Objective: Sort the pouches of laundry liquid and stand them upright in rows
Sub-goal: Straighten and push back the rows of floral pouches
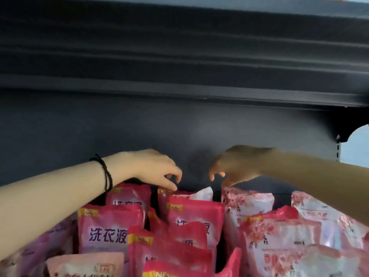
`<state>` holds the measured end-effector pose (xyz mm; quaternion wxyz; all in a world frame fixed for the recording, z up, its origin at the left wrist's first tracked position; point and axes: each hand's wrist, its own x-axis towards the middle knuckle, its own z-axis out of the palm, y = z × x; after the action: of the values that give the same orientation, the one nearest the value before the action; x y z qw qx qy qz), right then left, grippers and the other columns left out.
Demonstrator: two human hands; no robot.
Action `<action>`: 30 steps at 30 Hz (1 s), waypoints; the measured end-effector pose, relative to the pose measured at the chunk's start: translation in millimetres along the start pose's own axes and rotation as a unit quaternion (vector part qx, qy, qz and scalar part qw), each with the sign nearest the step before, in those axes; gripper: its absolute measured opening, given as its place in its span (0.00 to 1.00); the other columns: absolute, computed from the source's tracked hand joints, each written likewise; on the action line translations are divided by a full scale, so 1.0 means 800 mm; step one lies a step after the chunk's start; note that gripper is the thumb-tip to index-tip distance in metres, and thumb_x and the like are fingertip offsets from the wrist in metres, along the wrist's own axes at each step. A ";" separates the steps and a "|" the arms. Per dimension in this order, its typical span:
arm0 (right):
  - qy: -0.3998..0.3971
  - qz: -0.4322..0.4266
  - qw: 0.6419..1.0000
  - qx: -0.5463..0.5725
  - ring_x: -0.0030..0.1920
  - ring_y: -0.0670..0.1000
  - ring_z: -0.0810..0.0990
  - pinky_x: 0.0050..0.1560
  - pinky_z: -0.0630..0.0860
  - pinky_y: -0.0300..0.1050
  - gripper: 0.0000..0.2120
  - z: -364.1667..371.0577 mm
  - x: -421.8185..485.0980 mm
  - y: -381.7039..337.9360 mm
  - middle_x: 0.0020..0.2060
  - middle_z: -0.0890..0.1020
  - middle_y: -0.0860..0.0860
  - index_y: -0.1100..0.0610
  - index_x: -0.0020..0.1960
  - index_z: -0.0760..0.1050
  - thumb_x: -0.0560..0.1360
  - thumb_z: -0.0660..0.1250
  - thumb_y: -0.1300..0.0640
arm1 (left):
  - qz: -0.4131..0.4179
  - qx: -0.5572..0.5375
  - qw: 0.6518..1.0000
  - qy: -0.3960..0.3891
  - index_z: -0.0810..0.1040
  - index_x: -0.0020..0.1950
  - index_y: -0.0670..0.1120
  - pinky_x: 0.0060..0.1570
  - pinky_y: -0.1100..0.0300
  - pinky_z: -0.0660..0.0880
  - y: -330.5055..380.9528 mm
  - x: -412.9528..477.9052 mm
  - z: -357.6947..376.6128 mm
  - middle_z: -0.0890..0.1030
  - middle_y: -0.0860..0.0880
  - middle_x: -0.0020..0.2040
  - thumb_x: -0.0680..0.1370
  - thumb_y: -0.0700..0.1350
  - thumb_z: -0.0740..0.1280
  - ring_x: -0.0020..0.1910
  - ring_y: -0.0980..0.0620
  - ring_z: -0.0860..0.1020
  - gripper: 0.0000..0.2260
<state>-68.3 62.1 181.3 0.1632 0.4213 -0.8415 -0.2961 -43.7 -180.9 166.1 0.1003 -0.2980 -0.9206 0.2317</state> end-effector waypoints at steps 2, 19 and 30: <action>-0.009 -0.013 1.000 0.005 0.52 0.49 0.77 0.48 0.74 0.44 0.18 0.021 0.026 0.013 0.53 0.80 0.45 0.44 0.65 0.71 0.76 0.65 0.45 | -0.013 -0.118 0.993 -0.027 0.75 0.61 0.57 0.50 0.56 0.74 -0.010 0.023 0.011 0.79 0.56 0.55 0.78 0.61 0.61 0.52 0.55 0.77 0.14; 0.127 0.055 0.963 0.230 0.45 0.44 0.76 0.44 0.71 0.40 0.07 0.018 0.080 0.036 0.44 0.80 0.44 0.52 0.48 0.81 0.77 0.65 0.52 | -0.083 -0.401 0.912 0.022 0.81 0.43 0.43 0.37 0.62 0.74 -0.022 0.047 0.031 0.83 0.48 0.37 0.72 0.52 0.74 0.35 0.55 0.78 0.12; 0.371 0.248 0.685 0.576 0.41 0.53 0.80 0.44 0.79 0.48 0.09 -0.048 0.055 0.046 0.39 0.80 0.54 0.57 0.41 0.76 0.79 0.62 0.60 | -0.148 -0.770 0.494 0.376 0.73 0.41 0.44 0.42 0.54 0.82 -0.032 0.040 -0.023 0.85 0.44 0.44 0.76 0.38 0.68 0.42 0.48 0.84 0.06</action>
<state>-97.0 29.9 235.6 0.2551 0.2836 -0.7907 0.4788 -76.1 -173.7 196.4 0.2001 -0.1754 -0.6392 -0.7216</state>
